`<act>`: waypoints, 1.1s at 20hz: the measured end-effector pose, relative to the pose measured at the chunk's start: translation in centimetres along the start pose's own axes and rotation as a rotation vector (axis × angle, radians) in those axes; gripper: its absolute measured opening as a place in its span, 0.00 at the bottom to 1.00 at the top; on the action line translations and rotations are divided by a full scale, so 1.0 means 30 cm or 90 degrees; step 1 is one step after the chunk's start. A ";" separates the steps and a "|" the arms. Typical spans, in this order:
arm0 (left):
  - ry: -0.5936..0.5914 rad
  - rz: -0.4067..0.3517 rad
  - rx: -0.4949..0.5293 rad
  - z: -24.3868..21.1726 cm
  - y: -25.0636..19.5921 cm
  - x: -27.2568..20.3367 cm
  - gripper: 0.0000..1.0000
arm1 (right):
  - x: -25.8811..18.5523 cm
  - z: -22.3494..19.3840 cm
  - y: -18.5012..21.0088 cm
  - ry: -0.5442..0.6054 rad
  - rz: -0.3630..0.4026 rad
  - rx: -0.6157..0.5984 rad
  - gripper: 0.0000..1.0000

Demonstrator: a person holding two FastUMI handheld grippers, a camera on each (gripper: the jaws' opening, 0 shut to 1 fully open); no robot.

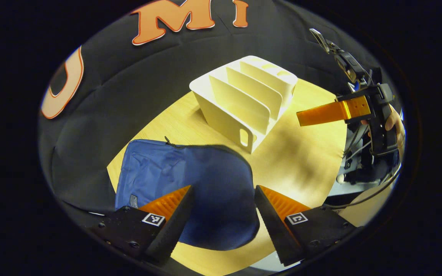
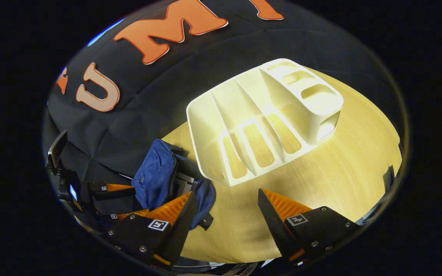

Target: Open the schoolbag, grab two books from the bookshelf and put them into the schoolbag.

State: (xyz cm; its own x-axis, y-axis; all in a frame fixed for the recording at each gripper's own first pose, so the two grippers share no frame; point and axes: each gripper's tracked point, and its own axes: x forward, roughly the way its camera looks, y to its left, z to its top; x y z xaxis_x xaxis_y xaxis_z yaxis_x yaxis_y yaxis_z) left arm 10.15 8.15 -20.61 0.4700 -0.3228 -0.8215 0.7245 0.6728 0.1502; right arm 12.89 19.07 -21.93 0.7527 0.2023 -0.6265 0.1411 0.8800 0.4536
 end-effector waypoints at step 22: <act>-0.492 0.252 -0.207 0.781 -0.451 -0.439 0.98 | -0.759 0.707 -0.171 -0.460 0.035 -0.290 0.94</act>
State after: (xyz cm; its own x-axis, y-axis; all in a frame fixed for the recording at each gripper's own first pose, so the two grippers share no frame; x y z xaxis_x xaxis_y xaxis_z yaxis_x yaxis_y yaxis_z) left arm 5.96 -12.29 1.06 0.9433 -0.3051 -0.1309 0.3171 0.9446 0.0840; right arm 8.67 0.81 3.45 0.9979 0.0626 0.0169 -0.0638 0.9950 0.0764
